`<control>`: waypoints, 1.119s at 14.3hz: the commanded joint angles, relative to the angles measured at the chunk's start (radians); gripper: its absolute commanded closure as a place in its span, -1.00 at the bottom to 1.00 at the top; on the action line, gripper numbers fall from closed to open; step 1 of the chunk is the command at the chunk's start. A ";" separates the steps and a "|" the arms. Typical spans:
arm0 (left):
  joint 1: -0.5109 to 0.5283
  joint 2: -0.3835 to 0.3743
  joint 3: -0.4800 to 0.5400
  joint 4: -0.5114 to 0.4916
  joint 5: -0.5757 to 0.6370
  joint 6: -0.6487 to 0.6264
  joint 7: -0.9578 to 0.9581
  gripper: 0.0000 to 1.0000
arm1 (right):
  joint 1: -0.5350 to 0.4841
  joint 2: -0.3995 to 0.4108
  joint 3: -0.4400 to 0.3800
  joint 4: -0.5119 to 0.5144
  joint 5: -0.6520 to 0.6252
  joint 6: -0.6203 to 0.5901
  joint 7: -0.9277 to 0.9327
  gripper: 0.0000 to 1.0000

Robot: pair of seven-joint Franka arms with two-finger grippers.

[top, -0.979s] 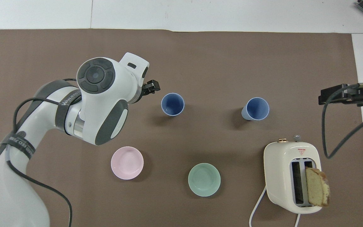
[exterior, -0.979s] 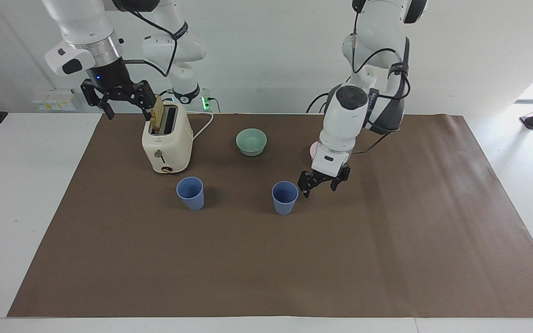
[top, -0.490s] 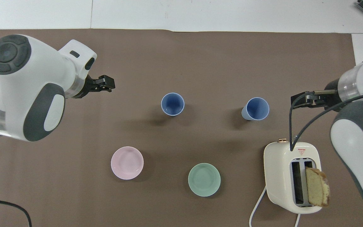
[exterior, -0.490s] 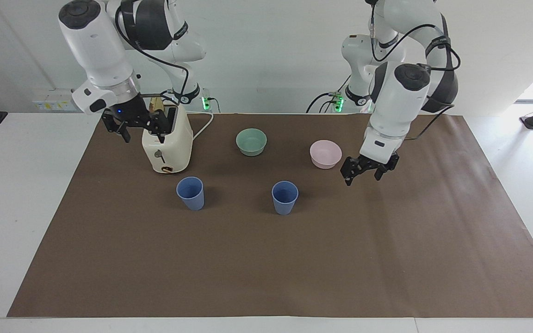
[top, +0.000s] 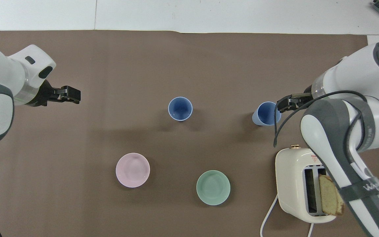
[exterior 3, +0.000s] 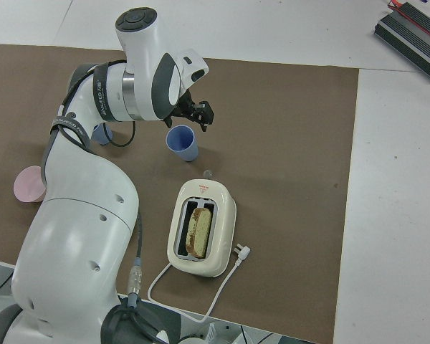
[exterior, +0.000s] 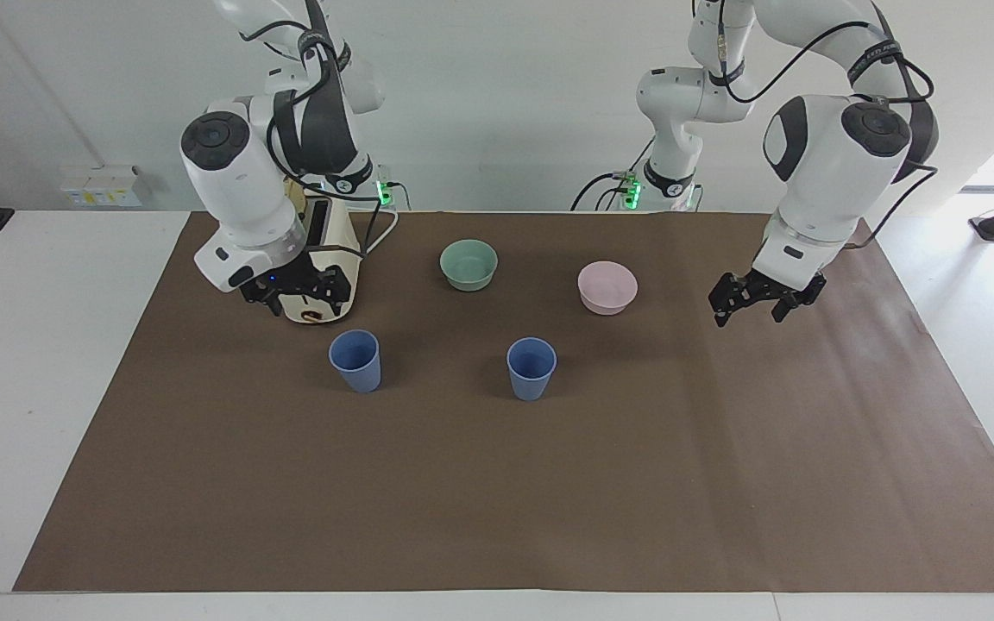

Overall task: Stack blue cups with both arms
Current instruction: 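Grasp the blue cup with the right gripper and carry it over the placed cup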

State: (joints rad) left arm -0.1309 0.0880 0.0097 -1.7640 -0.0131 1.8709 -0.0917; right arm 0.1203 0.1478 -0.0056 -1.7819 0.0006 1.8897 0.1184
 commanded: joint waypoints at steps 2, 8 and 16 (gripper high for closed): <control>0.062 -0.063 -0.011 -0.029 0.013 -0.050 0.125 -1.00 | -0.002 0.051 0.001 -0.016 0.021 0.075 0.006 -1.00; 0.063 -0.125 -0.011 0.082 0.022 -0.215 0.185 -1.00 | 0.016 0.121 0.003 -0.024 0.019 0.175 0.010 -1.00; 0.068 -0.126 -0.022 0.207 0.013 -0.369 0.179 -1.00 | 0.016 0.111 0.003 -0.090 0.019 0.195 0.003 -1.00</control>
State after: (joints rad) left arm -0.0705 -0.0461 -0.0096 -1.5700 -0.0100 1.5211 0.0809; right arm 0.1417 0.2838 -0.0060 -1.8308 0.0006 2.0610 0.1205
